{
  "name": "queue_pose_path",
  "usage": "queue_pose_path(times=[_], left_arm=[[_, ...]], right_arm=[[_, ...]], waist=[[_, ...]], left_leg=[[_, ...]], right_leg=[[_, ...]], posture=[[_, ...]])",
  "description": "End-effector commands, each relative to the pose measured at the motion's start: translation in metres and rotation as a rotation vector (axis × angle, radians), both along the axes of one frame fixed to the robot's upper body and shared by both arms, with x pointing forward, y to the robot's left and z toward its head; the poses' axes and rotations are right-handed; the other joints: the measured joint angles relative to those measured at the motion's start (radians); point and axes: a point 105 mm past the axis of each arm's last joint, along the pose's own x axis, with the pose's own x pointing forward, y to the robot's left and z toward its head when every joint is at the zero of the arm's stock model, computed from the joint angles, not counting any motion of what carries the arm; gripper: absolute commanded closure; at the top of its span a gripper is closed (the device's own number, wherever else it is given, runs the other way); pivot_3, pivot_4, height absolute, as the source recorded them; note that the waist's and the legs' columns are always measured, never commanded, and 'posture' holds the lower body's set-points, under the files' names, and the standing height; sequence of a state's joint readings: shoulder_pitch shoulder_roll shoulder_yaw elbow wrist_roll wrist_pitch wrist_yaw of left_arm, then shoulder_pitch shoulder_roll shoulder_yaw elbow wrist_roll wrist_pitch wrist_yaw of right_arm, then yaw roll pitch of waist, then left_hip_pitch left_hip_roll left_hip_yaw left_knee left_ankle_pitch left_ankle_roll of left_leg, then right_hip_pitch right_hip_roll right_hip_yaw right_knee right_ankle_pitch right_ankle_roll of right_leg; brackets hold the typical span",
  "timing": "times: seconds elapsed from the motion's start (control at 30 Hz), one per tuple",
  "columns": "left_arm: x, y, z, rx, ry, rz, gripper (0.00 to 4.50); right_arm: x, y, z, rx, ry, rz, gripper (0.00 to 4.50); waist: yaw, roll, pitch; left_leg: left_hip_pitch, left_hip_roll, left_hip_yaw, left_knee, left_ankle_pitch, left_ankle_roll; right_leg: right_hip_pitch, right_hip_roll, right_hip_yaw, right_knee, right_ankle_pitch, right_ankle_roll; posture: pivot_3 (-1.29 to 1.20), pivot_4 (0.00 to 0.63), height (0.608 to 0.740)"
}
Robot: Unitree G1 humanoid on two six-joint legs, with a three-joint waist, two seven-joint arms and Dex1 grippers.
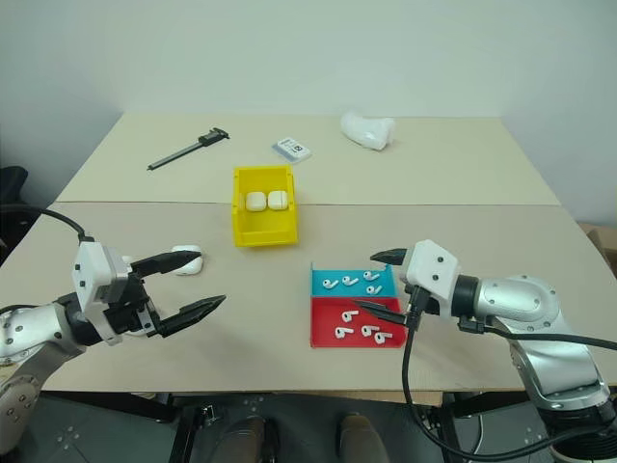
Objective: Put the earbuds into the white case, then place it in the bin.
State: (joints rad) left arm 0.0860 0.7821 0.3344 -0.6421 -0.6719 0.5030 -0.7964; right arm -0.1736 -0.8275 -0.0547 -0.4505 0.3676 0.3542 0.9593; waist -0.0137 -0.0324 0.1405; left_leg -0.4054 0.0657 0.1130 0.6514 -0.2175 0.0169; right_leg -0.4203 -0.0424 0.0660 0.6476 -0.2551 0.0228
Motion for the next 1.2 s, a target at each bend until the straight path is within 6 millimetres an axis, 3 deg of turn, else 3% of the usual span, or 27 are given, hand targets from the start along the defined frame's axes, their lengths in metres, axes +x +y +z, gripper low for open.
queue_pose_path(times=[0.03,0.23,0.43,0.57,0.67,0.83,1.2], left_arm=[[-0.004,-0.003,0.011,-0.006,-0.047,-0.011,0.01],[-0.006,0.0,0.01,0.02,-0.017,0.034,0.01],[-0.005,0.022,0.012,0.227,-0.059,0.287,0.01],[-0.005,0.031,0.014,0.26,0.005,0.376,0.01],[-0.006,0.035,0.009,0.219,0.137,0.438,0.01],[-0.013,0.055,-0.005,0.307,0.383,0.542,0.01],[-0.012,0.105,-0.016,0.431,0.72,0.735,0.01]], right_arm=[[-0.001,-0.001,0.015,0.006,-0.065,0.014,0.05],[0.0,0.001,0.013,0.02,-0.063,-0.001,0.05],[0.002,0.006,0.014,0.065,-0.067,-0.024,0.05],[0.005,0.009,0.014,0.085,-0.069,-0.04,0.05],[0.0,0.01,0.014,0.081,-0.06,-0.028,0.05],[-0.002,0.012,0.015,0.079,-0.067,-0.04,0.05],[-0.009,0.014,0.011,0.093,-0.044,-0.049,0.05]], waist=[[0.0,0.0,0.0],[-0.001,0.0,0.0],[-0.001,0.0,0.0],[0.0,0.0,0.0],[0.002,0.0,0.0],[0.0,0.0,0.0],[-0.001,-0.001,0.001]], left_leg=[[0.0,0.0,0.0,0.0,0.0,0.0],[0.0,0.0,0.0,0.0,0.0,0.0],[0.0,0.0,0.0,0.0,0.0,0.0],[0.0,0.0,0.0,0.0,0.0,0.0],[0.0,0.0,0.0,0.0,0.0,0.0],[0.0,0.0,-0.001,0.0,0.0,0.0],[0.001,0.0,-0.001,-0.001,0.0,0.0]], right_leg=[[0.0,0.0,0.0,0.0,0.0,0.0],[0.0,0.0,0.0,0.0,0.0,0.0],[0.0,0.0,0.0,0.0,0.0,0.0],[0.0,0.0,0.0,0.0,0.0,0.0],[0.0,0.0,0.0,0.0,0.0,0.0],[0.0,0.0,0.0,0.001,0.0,0.0],[-0.001,-0.001,0.0,0.001,0.0,-0.001]], posture=[[0.0,0.15,0.74],[0.0,0.15,0.74],[0.0,0.15,0.74],[0.0,0.15,0.74],[0.0,0.15,0.74],[0.0,0.15,0.74],[0.0,0.15,0.74]])
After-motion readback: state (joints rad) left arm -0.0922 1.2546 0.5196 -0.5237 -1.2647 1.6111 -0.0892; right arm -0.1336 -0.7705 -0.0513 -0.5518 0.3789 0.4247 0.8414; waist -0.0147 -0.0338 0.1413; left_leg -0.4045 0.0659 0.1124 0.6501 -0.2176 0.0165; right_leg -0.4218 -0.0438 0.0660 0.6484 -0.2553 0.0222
